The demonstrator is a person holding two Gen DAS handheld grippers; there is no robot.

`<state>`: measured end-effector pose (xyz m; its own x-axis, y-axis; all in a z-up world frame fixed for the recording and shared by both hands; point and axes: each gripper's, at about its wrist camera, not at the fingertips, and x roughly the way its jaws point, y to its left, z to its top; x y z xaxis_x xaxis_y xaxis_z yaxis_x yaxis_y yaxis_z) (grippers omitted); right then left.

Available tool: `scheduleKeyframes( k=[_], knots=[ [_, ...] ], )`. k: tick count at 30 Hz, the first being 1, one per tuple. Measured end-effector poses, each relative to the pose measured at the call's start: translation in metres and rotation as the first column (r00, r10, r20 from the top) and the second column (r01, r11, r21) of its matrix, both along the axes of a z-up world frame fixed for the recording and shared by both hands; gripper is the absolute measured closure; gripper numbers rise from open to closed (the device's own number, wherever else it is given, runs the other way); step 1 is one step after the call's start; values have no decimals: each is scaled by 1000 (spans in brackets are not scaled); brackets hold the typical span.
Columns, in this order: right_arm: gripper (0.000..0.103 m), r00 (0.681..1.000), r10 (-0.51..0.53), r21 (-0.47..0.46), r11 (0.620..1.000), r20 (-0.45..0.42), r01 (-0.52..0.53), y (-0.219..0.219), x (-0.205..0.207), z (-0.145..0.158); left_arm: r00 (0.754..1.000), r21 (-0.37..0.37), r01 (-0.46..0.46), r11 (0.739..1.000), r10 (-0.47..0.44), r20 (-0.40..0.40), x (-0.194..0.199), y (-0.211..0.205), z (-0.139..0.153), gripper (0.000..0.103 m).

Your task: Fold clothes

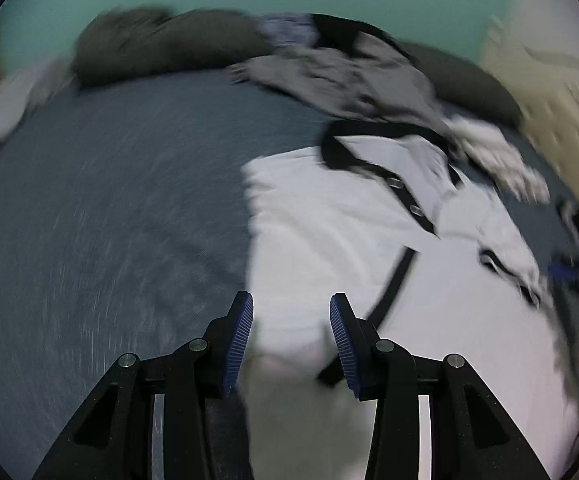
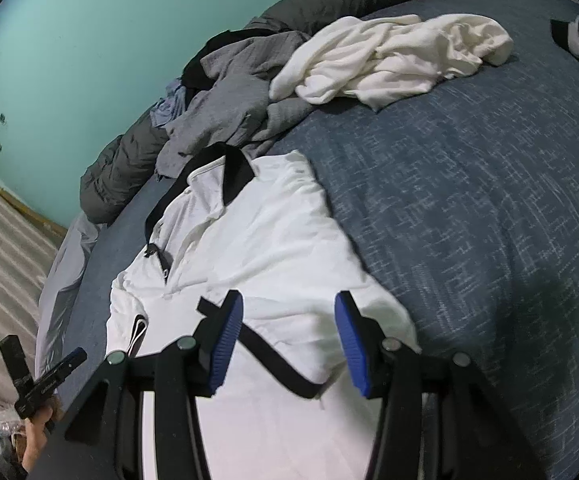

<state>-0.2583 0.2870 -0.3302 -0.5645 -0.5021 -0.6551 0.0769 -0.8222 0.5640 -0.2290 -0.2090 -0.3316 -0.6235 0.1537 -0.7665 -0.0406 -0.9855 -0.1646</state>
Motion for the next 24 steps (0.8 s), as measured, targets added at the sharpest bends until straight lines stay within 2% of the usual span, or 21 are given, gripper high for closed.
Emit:
scheduleKeyframes(
  k=[2, 5, 10, 11, 17, 20, 24],
  knots=[
    [55, 1000, 27, 1, 1000, -6, -27, -8, 1, 2, 997, 77, -76, 994, 77, -6, 7, -18, -10, 59],
    [55, 995, 94, -10, 995, -14, -94, -25, 5, 5, 984, 183, -172, 968, 178, -20, 16, -41, -22, 59],
    [55, 973, 228, 6, 974, -30, -228, -63, 18, 7, 965, 298, -245, 923, 262, -20, 22, -61, -37, 59],
    [55, 967, 255, 14, 967, -25, -255, -72, 18, 6, 966, 316, -243, 917, 259, -10, 21, -62, -40, 60],
    [55, 932, 362, 4, 932, 9, -362, -126, 3, 10, 981, 345, -184, 920, 196, -1, 18, -52, -47, 61],
    [55, 907, 419, 22, 907, 40, -420, -158, -9, 11, 983, 396, -178, 901, 184, 22, 18, -48, -58, 61],
    [55, 876, 474, 57, 876, 87, -479, -205, -25, 5, 983, 423, -177, 889, 179, 34, 18, -49, -63, 79]
  ],
)
